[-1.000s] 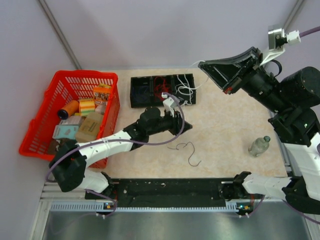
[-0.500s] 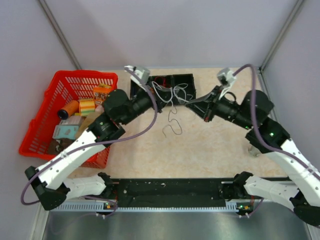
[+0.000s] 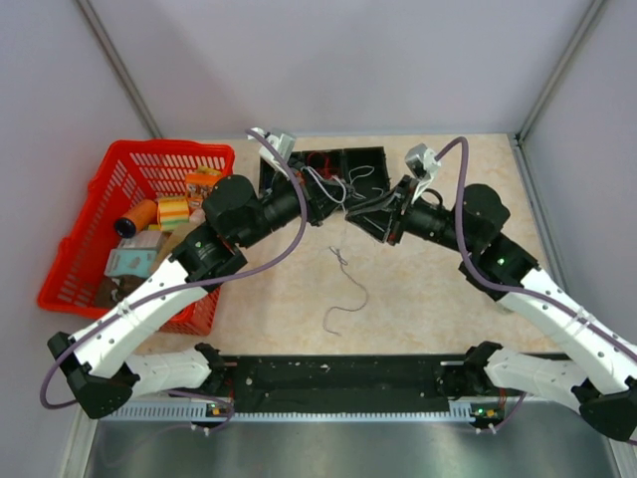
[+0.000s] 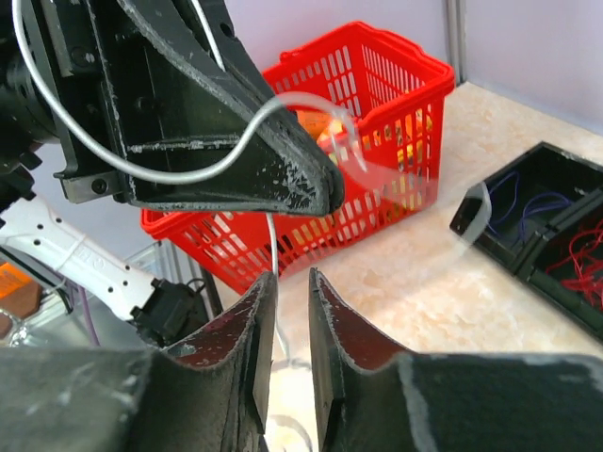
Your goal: Untangle the cables
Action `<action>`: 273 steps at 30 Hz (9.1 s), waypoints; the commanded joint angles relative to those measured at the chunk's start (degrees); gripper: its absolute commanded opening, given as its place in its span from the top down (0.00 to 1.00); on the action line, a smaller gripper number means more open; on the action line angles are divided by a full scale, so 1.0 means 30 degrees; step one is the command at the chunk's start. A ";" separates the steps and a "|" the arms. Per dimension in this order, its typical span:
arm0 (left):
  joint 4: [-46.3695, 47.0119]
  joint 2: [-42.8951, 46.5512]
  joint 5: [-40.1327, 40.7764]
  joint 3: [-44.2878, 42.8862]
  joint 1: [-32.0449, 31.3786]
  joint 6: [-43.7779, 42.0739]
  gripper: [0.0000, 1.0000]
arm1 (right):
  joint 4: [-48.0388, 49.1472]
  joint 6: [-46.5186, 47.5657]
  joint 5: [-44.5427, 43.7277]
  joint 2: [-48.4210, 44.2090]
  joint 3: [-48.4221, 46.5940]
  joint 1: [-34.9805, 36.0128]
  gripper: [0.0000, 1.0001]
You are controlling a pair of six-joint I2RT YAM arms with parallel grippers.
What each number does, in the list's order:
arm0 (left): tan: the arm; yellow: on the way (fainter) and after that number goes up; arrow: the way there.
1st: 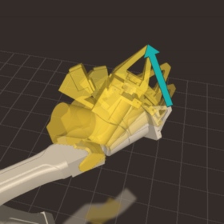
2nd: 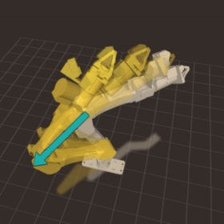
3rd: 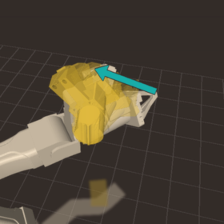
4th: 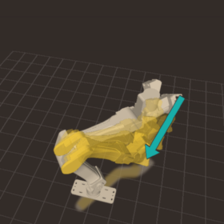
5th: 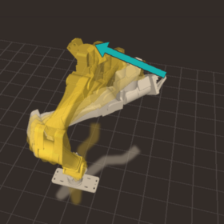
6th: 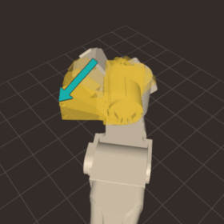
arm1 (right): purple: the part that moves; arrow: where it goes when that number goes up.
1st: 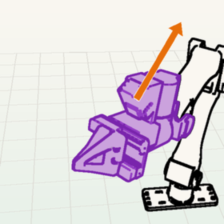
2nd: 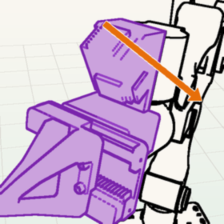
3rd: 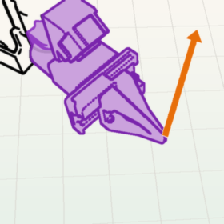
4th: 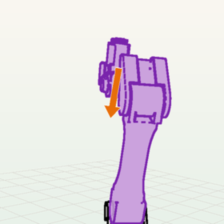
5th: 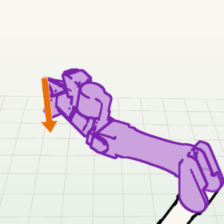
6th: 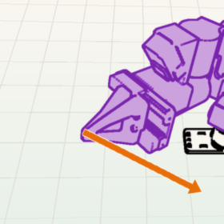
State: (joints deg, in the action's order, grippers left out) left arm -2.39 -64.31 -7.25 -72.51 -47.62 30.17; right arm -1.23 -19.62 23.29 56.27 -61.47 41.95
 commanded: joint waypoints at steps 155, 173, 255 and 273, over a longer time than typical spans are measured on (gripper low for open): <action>0.5457 0.5793 0.2092 1.8166 0.0198 0.0050 0.09 | 0.3986 0.7622 -1.0663 1.3234 -0.8307 -0.4082 1.00; 0.3815 -0.0886 0.3265 0.7268 0.2481 -0.4404 0.03 | 0.2464 0.6921 -0.9758 1.3352 -1.0298 -0.5634 1.00; -0.2278 0.8282 0.3352 1.0342 0.3831 0.0635 0.02 | -0.6444 0.4167 -0.9807 1.4348 -0.0456 0.2888 0.20; -0.2688 0.9602 0.3908 1.0957 0.3860 0.0607 0.02 | -0.3400 0.2878 -1.1983 1.0929 0.1417 0.3125 1.00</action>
State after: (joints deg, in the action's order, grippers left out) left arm -11.66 -36.77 2.76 -40.25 -36.36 32.05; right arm -17.54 -9.63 -11.03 98.35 -59.13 50.96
